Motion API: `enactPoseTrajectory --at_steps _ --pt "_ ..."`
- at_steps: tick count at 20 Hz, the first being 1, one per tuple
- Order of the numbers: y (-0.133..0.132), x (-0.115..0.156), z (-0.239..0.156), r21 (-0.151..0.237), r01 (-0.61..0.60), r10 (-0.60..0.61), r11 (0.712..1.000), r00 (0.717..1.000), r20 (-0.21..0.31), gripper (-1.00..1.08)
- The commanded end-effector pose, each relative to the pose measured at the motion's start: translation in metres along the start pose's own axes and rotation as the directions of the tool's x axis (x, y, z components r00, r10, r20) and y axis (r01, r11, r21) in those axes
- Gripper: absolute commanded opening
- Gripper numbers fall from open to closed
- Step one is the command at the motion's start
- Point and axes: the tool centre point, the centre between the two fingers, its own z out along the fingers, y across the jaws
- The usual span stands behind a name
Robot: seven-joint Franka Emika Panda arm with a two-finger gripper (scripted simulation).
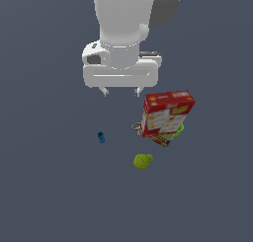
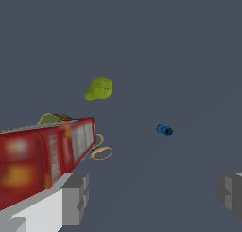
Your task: Pick up a designated object from a clutter of objects.
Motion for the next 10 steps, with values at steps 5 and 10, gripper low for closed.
enactPoseTrajectory --at_steps 5,10 --pt "0.0030 -0.0019 0.0009 -0.008 0.005 -0.005 1.000 1.000 0.004 1.00" --pt "0.0099 -0.0066 0.0022 -0.027 0.021 -0.021 0.999 1.000 0.014 1.00"
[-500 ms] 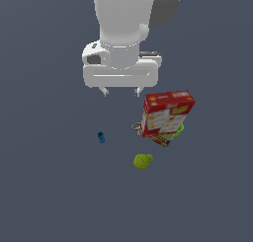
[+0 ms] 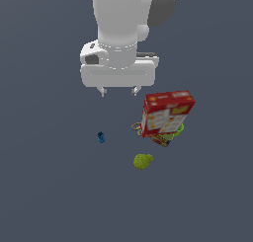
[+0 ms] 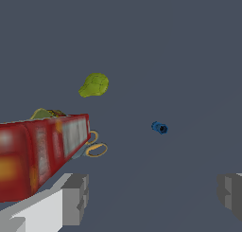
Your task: Pick up a designated object from a clutter of objects.
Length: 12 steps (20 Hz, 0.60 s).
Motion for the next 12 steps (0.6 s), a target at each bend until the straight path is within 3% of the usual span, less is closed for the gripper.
enactPoseTrajectory --at_steps 1,12 --pt "0.0019 -0.0015 0.0002 -0.005 0.006 -0.006 1.000 1.000 0.003 1.00" --pt "-0.0022 0.0064 0.0076 0.000 -0.057 0.057 0.998 0.998 0.001 1.00"
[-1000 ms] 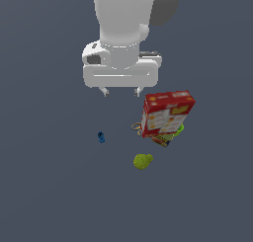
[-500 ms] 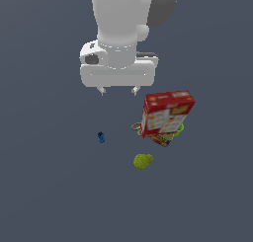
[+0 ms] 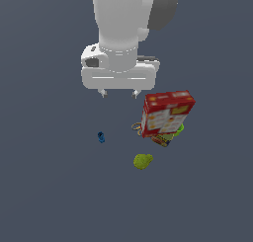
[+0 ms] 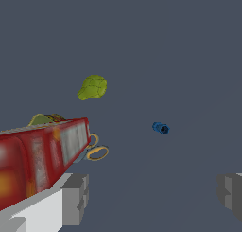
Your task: Pick up a designated object from a clutter of objects.
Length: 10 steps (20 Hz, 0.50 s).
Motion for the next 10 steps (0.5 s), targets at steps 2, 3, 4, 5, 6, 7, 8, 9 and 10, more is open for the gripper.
enactPoseTrajectory --at_steps 2,3,4,5,6,7,8,9,10 --pt "-0.003 0.005 0.005 0.003 -0.041 0.041 0.999 0.999 0.000 1.00" --pt "-0.004 0.007 0.007 0.003 -0.056 0.056 0.998 0.998 0.000 1.00" --pt "-0.005 0.008 0.009 0.004 -0.072 0.072 0.997 0.997 0.000 1.00" --pt "-0.006 0.010 0.011 0.005 -0.089 0.089 0.996 0.996 0.000 1.00" --pt "-0.007 0.013 0.014 0.006 -0.107 0.107 0.994 0.994 0.000 1.00" --pt "-0.008 0.015 0.016 0.008 -0.126 0.126 0.992 0.992 0.000 1.00" --pt "-0.010 0.017 0.019 0.009 -0.147 0.147 0.989 0.989 0.000 1.00" --pt "-0.011 0.019 0.022 0.010 -0.168 0.168 0.986 0.986 0.000 1.00" --pt "-0.013 0.022 0.025 0.011 -0.191 0.191 0.982 0.982 0.001 1.00"
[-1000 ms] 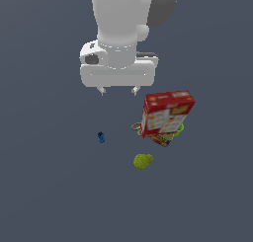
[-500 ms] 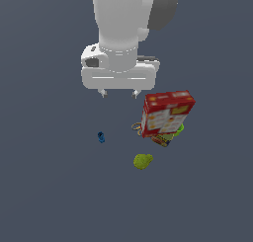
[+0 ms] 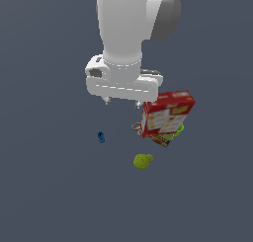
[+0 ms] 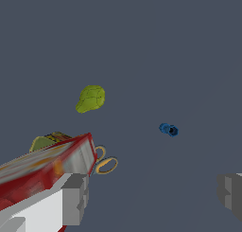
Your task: Pick up a designated object from a clutter of objects.
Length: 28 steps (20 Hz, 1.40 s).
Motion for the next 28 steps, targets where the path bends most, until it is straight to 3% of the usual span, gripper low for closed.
enactPoseTrajectory --at_steps 1,7,14,21,28 --pt "-0.005 0.006 0.008 0.003 -0.057 0.057 0.998 0.998 0.000 1.00" --pt "-0.017 0.019 0.027 0.009 -0.198 0.198 0.980 0.980 0.002 1.00" --pt "-0.031 0.033 0.052 0.015 -0.359 0.359 0.933 0.933 0.006 1.00" --pt "-0.045 0.045 0.077 0.017 -0.510 0.509 0.860 0.860 0.010 1.00" --pt "-0.059 0.056 0.104 0.018 -0.646 0.646 0.763 0.763 0.014 1.00"
